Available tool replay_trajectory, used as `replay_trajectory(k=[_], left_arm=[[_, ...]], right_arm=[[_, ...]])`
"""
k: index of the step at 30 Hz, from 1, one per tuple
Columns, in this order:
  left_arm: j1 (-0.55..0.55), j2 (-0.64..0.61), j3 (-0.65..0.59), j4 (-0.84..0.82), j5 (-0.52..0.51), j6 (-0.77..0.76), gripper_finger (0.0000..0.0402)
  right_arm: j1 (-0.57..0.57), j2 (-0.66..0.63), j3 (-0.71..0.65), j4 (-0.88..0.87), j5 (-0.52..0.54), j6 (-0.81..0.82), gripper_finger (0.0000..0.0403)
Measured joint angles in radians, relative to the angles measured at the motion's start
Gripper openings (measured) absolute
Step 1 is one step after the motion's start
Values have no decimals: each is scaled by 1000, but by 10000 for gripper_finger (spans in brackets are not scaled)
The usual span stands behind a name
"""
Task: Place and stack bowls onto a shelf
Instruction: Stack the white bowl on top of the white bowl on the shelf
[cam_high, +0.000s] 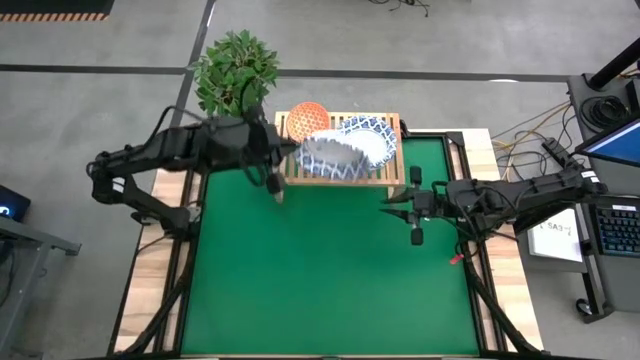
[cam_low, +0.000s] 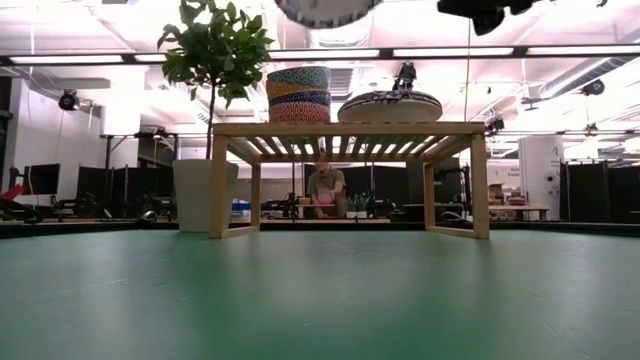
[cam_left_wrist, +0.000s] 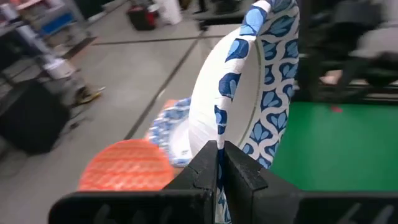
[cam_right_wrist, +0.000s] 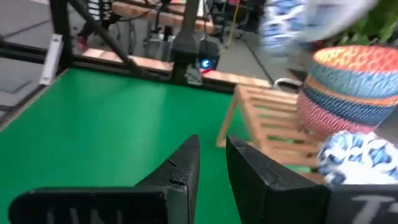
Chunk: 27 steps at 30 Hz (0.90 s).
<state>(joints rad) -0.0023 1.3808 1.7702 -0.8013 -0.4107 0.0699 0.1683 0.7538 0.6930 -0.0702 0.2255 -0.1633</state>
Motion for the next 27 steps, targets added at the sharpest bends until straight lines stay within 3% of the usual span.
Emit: replay_trajectory(k=[9,17,27], left_arm=[[148,91,-13,172,0,6,0],[235,163,-15,206,1,11,0],[269,195,-15,217,3,-154,0]], right_arm=[[114,-45,-17,-22,-51,-47,68],[160,-47,-17,-7,-50,-79,68],[160,-47,-17,-6,-43,-83,68]])
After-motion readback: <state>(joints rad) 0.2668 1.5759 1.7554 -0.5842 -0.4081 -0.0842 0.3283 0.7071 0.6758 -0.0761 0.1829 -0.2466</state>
